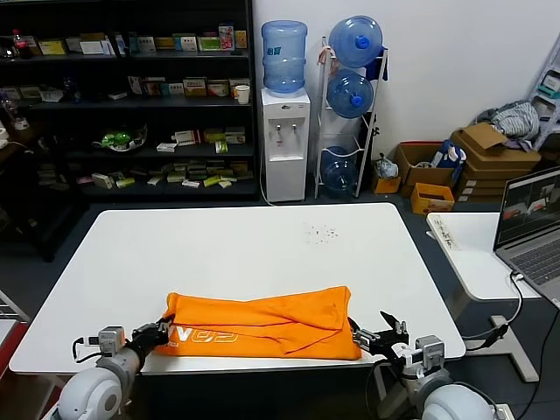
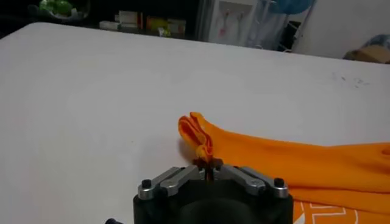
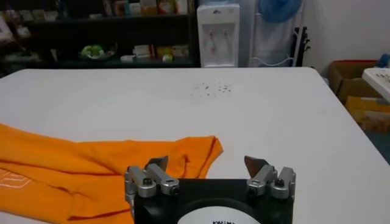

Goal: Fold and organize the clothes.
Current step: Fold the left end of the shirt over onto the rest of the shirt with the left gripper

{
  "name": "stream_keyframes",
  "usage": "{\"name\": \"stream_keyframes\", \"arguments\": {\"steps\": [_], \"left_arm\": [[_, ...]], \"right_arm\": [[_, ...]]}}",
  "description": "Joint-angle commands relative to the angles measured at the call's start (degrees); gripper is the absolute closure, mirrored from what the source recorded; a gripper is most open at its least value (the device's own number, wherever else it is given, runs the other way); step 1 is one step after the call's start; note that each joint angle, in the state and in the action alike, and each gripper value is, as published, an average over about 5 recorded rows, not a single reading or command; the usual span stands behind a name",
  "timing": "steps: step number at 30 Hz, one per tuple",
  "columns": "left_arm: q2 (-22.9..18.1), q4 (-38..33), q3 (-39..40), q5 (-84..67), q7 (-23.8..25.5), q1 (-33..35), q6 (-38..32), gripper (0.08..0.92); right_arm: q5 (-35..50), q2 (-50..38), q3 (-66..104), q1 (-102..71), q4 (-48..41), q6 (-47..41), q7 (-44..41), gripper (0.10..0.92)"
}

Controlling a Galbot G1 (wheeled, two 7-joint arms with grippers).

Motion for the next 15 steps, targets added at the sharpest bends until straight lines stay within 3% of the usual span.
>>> {"name": "stream_keyframes", "arguments": {"steps": [1, 8, 12, 15], "left_arm": [[11.49, -0.45, -16.78, 1.85, 3.11, 9.30, -0.33, 0.874], [17.84, 9.54, -28.83, 8.49, 6.86, 17.20, -3.39, 0.874], [17.60, 12.92, -31.36, 17.68, 7.97, 17.11, -5.93, 0.874], [15.95, 10.88, -31.51, 21.61, 8.24, 17.20, -6.92, 0.874]], "right_arm": [[-0.30, 0.70, -1.18, 2.25, -0.24, 0.29, 0.16, 0.203], [-1.48, 1.68, -2.53, 3.81, -0.58, 0.98, 0.02, 0.203], [-1.79, 1.99, -2.82, 4.18, -0.77, 1.23, -0.06, 0.203], [-2.06, 2.34, -3.08, 4.36, -0.90, 1.25, -0.02, 0.203]]}}
